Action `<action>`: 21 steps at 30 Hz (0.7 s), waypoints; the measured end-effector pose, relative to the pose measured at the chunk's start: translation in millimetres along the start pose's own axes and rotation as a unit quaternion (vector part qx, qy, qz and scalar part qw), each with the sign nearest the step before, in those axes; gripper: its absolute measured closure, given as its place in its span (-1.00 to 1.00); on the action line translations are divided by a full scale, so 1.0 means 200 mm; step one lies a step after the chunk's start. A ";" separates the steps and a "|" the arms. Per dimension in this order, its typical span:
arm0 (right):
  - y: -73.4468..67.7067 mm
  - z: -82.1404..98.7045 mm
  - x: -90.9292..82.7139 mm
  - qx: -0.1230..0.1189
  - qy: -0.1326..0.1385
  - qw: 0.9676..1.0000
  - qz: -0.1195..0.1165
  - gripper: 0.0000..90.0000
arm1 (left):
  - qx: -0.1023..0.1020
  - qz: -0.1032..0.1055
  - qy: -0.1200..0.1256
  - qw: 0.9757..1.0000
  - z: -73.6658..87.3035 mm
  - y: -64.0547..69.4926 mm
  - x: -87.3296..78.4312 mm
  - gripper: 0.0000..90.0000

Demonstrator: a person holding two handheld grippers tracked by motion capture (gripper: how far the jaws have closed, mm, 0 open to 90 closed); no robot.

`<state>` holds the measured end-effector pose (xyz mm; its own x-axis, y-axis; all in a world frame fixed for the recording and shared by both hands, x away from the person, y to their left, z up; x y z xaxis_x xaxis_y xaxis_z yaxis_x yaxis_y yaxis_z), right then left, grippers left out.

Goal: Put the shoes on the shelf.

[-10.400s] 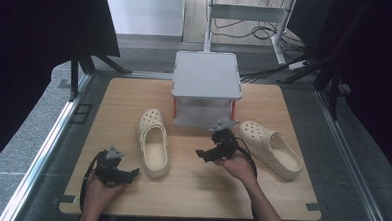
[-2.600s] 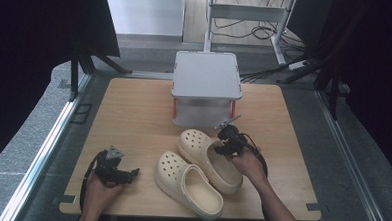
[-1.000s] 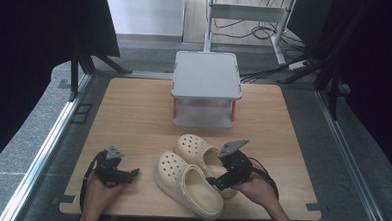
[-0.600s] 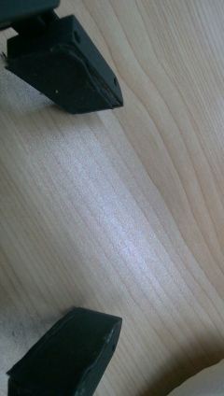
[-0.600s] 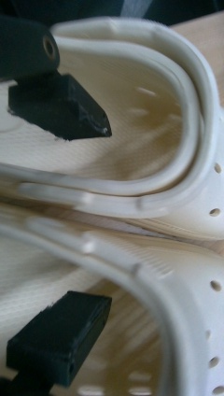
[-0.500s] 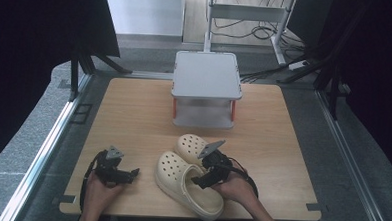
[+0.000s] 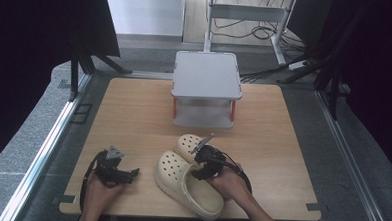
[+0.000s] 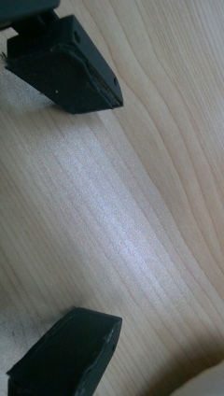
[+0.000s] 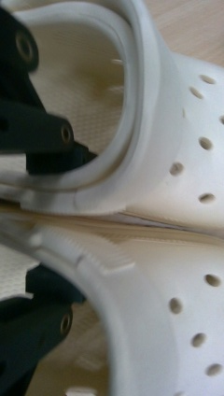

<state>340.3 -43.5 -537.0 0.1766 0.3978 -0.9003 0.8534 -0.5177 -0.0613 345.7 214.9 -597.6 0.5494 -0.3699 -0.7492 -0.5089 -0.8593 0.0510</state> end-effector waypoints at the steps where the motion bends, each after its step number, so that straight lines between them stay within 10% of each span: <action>1: 0.00 0.00 0.00 -0.001 -0.012 1.000 -0.005 0.36 | 0.000 0.000 0.000 1.000 0.00 0.00 0.00 -0.99; 21: 0.04 -0.04 -0.18 0.014 -0.008 1.000 -0.012 0.42 | 0.001 0.000 0.000 1.000 0.00 0.00 0.00 -0.99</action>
<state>344.4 -56.4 -501.9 0.1479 0.3994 -0.9048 0.8433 -0.5289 -0.0956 346.0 215.0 -597.5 0.5498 -0.3702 -0.7488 -0.5100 -0.8587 0.0501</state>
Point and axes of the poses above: each handheld gripper's, and its own axes: x roughly forward along the jaws, z roughly out of its underside, y roughly to its right, the point moved 10 cm from there along x, roughly forward along the jaws, and after that the axes turned 1 degree about z, right-handed, at the moved point
